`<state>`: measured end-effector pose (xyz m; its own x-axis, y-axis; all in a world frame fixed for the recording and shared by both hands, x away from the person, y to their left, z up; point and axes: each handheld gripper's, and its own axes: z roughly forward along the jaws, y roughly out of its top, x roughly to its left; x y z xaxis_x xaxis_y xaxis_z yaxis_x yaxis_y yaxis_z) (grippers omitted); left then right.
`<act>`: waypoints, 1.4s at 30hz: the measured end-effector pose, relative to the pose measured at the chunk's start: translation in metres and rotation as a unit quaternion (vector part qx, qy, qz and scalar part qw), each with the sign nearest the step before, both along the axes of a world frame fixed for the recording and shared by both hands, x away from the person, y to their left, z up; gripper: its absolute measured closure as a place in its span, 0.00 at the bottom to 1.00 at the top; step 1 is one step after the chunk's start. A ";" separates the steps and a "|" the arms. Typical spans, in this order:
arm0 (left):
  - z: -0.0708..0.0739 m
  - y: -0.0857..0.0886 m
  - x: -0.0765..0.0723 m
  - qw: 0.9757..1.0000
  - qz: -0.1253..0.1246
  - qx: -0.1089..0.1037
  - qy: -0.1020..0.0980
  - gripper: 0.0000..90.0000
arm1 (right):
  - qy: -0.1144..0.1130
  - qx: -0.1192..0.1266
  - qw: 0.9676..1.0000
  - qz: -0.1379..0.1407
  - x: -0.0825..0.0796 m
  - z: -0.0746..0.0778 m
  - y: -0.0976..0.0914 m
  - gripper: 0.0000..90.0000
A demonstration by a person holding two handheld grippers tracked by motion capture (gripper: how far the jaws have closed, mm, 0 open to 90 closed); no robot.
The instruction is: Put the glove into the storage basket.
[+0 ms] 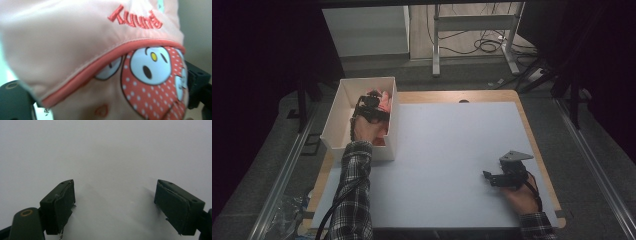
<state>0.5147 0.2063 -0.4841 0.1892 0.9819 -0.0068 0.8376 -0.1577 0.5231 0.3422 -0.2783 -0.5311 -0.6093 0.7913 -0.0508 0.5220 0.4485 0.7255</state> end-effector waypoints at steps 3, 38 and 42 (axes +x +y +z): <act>0.003 0.001 -0.001 1.000 -0.002 -0.002 -0.004 0.11 | 0.000 0.000 1.000 0.000 0.000 0.000 0.000 0.19; 0.049 0.012 -0.027 0.997 -0.007 -0.019 -0.074 0.04 | 0.000 0.000 1.000 0.000 0.000 0.000 0.000 0.19; 0.054 0.013 -0.035 0.996 -0.010 -0.024 -0.082 0.04 | 0.000 0.000 1.000 0.000 0.000 0.000 0.000 0.19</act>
